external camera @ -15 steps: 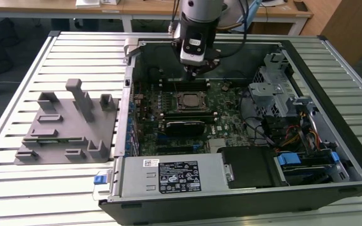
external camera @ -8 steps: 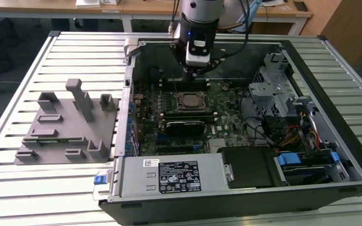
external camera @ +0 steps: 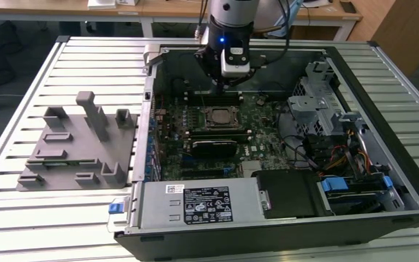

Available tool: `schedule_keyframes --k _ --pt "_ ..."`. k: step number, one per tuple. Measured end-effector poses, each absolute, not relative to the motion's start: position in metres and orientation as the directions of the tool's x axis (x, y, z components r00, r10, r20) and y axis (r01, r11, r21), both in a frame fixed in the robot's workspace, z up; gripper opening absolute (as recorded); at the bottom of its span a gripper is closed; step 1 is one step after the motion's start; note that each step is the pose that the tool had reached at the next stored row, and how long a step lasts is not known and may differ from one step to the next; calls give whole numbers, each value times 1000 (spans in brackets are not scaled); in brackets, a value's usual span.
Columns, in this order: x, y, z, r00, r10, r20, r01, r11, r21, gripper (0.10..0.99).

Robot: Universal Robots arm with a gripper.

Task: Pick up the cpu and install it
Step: 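Install the first cpu locking lever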

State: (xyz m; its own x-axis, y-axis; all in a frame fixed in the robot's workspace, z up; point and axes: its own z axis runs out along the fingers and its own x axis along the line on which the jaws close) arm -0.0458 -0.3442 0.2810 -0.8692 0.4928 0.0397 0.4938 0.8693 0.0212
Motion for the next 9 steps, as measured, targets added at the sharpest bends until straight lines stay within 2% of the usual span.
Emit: schedule_keyframes --k 6,9 --pt "-46 -344 281 -914 404 35 405 914 23 106" --pt "-46 -344 281 -930 369 10 369 929 34 106"
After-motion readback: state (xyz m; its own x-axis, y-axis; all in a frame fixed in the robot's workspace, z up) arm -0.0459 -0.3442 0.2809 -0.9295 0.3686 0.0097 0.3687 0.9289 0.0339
